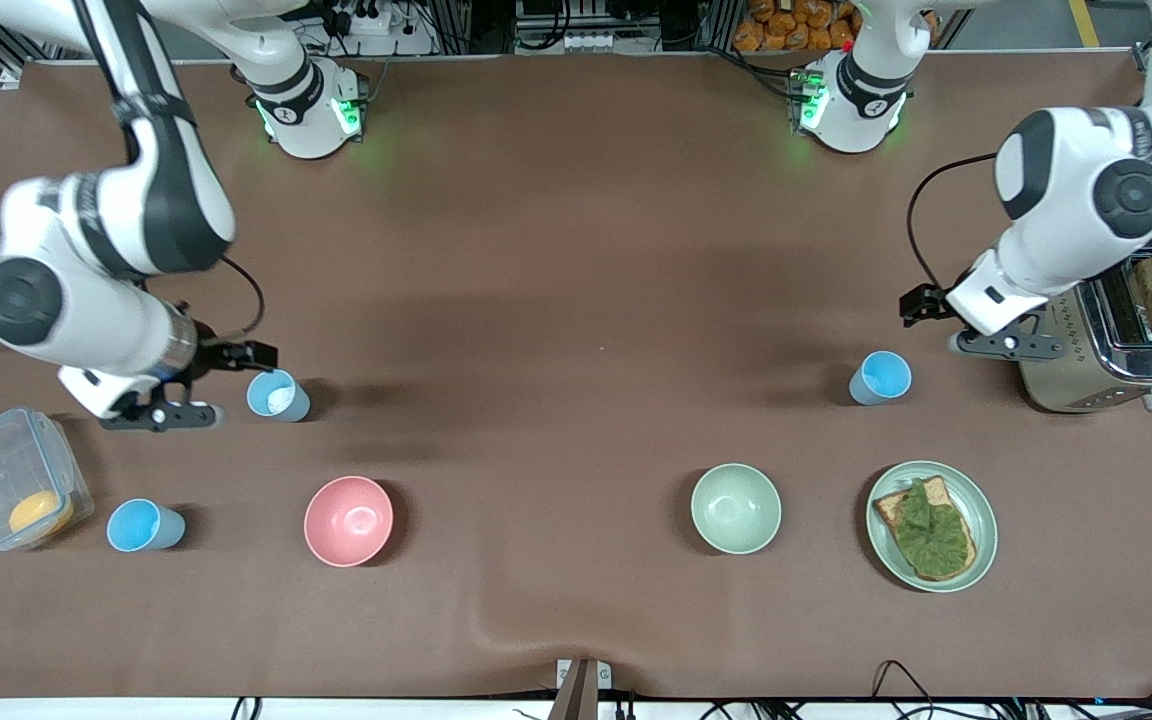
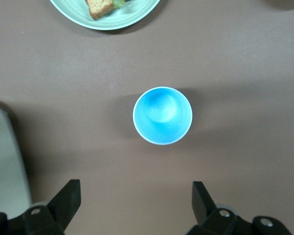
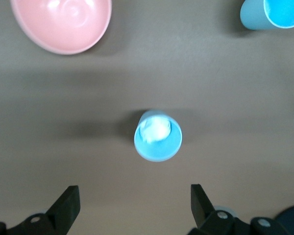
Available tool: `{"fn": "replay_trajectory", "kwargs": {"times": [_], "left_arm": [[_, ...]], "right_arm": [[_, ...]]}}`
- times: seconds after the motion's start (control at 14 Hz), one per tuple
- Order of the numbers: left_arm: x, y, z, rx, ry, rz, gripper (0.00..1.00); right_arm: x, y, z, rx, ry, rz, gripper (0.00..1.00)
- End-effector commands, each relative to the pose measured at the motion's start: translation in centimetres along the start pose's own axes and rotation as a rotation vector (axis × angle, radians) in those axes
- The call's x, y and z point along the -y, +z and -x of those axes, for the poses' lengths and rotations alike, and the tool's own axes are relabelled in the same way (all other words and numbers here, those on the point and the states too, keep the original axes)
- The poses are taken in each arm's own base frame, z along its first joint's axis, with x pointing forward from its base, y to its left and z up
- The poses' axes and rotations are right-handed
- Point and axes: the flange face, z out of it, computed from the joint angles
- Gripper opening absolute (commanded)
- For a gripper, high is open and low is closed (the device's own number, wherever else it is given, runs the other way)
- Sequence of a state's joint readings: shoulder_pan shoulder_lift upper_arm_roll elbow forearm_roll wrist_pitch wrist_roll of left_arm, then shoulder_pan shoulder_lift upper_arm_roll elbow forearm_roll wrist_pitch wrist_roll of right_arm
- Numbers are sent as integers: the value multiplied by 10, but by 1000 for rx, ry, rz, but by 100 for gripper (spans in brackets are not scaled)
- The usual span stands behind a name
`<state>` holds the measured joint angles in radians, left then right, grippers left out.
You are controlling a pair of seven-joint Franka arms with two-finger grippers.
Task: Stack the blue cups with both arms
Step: 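Reach the right gripper to one blue cup while the left gripper reaches another, then close the right gripper on its blue cup while the left gripper grasps its cup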
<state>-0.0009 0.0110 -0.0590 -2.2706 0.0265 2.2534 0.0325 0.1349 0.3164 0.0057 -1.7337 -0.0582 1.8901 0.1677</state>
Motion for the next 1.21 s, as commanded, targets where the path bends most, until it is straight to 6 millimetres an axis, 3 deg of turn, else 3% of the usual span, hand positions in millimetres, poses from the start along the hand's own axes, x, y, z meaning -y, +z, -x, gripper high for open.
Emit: {"fn": "replay_trajectory", "kwargs": {"times": [0.0,0.14,0.36,0.5,0.64,0.71,0.86,1.0,1.07,1.14], "left_arm": [[-12,18,3,-32,-17,-10,100],[-23,35,-2,-31,-28,-4,100],[-20,67,-13,-53,-35,7,100],[-11,89,-22,-82,-53,13,100],[14,98,-35,-106,-73,0,100],[21,99,-39,-109,-62,-16,100],[32,100,-41,-112,-64,-27,100],[33,108,-46,-105,-69,-23,100],[32,113,-49,-100,-71,-20,100],[32,113,-56,-108,-77,-15,100]], "right_arm": [[13,58,-6,-53,52,63,100],[11,92,2,-73,92,63,100],[12,132,2,-91,145,45,100],[21,145,4,-74,169,50,100],[21,161,1,-68,169,50,100],[21,165,1,-67,168,49,80],[23,169,0,-61,166,50,30],[23,169,1,-59,164,52,7],[23,168,0,-57,166,53,0],[22,168,0,-56,169,53,0]]}}
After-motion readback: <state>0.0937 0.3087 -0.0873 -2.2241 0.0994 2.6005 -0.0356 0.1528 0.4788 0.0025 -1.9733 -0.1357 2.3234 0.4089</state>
